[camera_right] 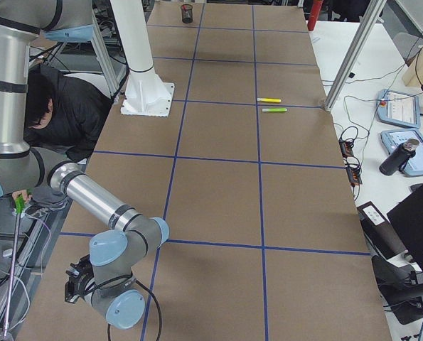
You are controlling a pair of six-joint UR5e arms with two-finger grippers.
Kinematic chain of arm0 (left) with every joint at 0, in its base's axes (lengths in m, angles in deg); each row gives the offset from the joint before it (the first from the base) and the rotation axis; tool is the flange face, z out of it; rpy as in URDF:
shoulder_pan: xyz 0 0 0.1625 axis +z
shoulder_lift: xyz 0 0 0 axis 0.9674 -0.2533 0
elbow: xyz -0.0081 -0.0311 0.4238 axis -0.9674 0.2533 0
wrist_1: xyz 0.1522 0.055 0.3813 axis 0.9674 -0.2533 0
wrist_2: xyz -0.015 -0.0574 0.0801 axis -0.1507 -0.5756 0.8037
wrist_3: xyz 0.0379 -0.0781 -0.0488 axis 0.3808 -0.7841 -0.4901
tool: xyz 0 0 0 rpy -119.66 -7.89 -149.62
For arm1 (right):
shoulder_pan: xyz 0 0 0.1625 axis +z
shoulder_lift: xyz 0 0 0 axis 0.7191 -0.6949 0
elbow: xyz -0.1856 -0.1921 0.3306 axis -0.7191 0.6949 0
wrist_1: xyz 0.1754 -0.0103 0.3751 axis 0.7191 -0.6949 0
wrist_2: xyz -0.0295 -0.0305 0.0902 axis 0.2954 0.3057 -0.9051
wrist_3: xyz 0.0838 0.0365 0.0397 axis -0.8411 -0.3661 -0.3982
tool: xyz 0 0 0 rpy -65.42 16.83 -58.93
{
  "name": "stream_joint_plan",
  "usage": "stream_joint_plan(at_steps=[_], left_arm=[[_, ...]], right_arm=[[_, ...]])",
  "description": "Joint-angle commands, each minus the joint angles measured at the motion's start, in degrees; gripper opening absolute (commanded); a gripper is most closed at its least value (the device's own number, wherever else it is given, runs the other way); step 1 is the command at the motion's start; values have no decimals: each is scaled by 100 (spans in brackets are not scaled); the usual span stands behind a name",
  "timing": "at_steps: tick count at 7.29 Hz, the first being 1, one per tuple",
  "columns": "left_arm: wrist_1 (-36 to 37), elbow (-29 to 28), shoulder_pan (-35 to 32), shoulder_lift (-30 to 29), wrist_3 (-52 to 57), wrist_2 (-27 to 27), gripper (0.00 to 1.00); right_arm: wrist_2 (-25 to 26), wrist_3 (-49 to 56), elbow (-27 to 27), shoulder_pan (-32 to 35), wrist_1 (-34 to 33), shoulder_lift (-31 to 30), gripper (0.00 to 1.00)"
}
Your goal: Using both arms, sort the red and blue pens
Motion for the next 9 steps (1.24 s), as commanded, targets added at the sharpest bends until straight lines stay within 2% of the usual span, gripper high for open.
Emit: stream_joint_plan(at_steps=[1, 4, 5, 7, 9], left_arm=[[15, 49, -7, 7, -3, 3, 100], [7, 49, -7, 7, 6, 3, 100], [-37, 31, -7, 33, 32, 47, 100], [-72, -21, -7, 121, 76, 47, 100], [-46, -56, -7, 130, 67, 56, 100]], right_arm=[[10, 8, -3, 0, 88, 0, 100], [-7, 0, -64, 0, 666, 210, 100], [-181, -200, -82, 0, 1034, 246, 100], [-472, -544, -82, 0, 2480, 246, 100], [-744, -2093, -186, 0, 3966, 246, 100]])
